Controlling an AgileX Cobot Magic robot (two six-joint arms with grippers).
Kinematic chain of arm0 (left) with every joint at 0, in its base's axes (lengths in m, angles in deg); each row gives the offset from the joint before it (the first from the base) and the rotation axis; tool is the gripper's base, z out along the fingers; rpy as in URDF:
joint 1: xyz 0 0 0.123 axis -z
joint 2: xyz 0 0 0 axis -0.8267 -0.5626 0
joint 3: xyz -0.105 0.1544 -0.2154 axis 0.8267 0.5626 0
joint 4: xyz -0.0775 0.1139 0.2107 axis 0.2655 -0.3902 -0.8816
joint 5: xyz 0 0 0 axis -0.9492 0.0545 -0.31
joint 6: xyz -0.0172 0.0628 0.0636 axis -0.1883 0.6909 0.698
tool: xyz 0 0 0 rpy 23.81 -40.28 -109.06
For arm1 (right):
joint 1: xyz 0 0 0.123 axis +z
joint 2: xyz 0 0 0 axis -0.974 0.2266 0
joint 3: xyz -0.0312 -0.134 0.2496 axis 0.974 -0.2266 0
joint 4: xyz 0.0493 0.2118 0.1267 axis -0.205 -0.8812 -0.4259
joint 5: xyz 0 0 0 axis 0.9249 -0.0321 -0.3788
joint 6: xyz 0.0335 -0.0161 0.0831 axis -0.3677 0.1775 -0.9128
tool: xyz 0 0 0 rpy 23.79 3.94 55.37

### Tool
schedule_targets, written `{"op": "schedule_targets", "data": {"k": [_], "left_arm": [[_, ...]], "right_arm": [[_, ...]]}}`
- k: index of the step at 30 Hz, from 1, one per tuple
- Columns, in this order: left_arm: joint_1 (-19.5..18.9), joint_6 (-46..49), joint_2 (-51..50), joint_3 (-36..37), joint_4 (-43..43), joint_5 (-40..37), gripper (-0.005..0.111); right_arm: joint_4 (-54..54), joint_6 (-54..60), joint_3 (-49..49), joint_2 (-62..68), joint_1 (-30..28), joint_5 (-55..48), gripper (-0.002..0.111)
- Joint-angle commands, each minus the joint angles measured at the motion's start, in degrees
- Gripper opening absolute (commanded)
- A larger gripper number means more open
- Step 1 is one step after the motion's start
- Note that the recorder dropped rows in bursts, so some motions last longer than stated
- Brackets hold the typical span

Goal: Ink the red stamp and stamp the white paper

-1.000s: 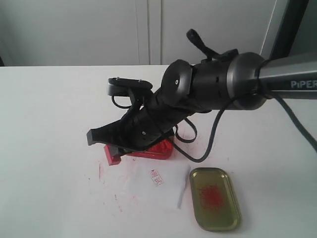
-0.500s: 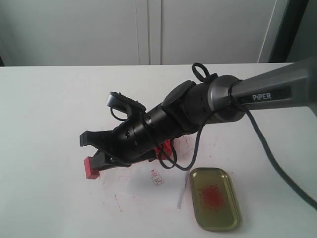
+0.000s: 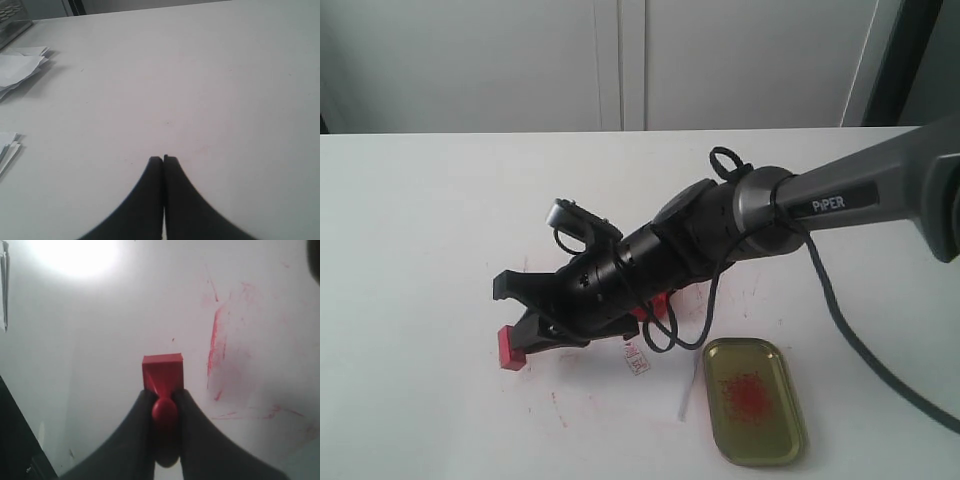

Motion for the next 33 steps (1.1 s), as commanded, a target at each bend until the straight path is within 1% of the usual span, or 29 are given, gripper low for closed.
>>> {"op": "schedule_targets", "data": {"k": [1,13,23,27,29,33], "left_arm": [[0.01,-0.22,0.02,0.15,0.16,0.17,0.000],[0.01,-0.22,0.02,0.15,0.16,0.17,0.000],[0.01,-0.22,0.02,0.15,0.16,0.17,0.000],[0.01,-0.22,0.02,0.15,0.16,0.17,0.000],[0.01,-0.22,0.02,0.15,0.16,0.17,0.000],[0.01,-0.22,0.02,0.15,0.16,0.17,0.000]], "right_arm": [[-0.94,0.03,-0.24,0.11,-0.33,0.15,0.000],[-0.54,-10.15,-0.35,0.15,-0.33,4.72,0.000],[-0.04,-13.41,-0.35,0.38,-0.33,7.49,0.000],[2.46,-15.67,-0.35,0.76,-0.33,7.72,0.001],[2.48,-16.08,-0.35,0.76,-0.33,7.72,0.004],[2.48,-16.23,-0.35,0.76,-0.33,8.53,0.018]]}}
